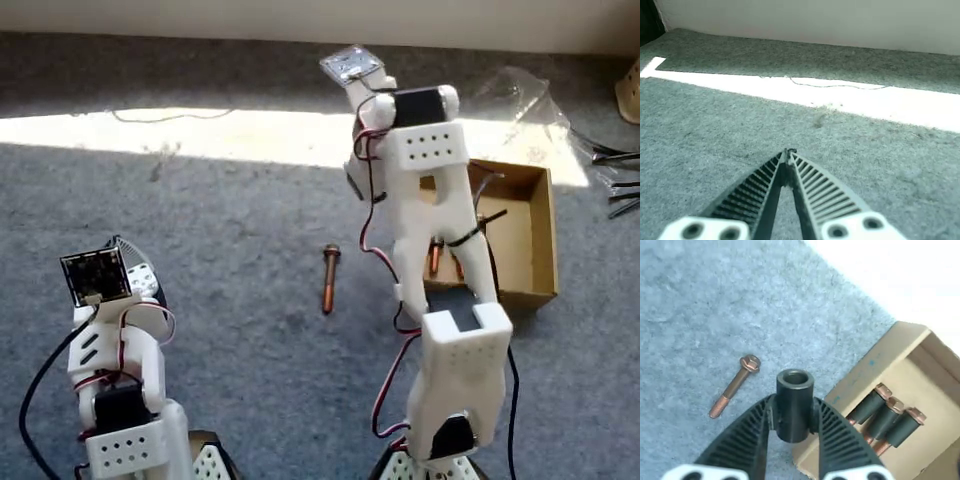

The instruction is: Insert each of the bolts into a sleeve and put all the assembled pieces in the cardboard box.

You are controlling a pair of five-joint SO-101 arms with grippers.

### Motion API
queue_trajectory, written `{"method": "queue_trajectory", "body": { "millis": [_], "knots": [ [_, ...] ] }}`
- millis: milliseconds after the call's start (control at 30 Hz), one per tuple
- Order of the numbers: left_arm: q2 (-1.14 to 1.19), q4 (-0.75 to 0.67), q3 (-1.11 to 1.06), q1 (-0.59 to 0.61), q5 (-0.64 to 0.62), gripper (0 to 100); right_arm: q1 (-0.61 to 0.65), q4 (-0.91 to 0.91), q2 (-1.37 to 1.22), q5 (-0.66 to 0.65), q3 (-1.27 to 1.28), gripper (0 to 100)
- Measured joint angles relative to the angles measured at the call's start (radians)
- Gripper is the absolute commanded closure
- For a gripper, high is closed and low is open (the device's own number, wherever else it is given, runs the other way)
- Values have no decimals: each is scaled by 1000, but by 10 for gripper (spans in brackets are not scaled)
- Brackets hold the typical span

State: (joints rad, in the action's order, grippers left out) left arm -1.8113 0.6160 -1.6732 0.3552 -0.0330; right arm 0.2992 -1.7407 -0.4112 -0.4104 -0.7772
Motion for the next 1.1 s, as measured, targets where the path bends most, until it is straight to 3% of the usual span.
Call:
{"method": "queue_trajectory", "body": {
  "millis": [300,700,800,967,1100],
  "knots": [
    [0,0,0,-18,2,980,-3,-3,288,0,15,995],
    [0,0,0,-26,2,979,-5,-3,747,-2,410,995],
    [0,0,0,-83,18,979,-5,15,844,-2,512,995],
    [0,0,0,-218,176,982,-5,106,1007,-2,733,995],
    [0,-3,0,-287,199,980,-5,218,1157,-2,951,995]
  ]
}}
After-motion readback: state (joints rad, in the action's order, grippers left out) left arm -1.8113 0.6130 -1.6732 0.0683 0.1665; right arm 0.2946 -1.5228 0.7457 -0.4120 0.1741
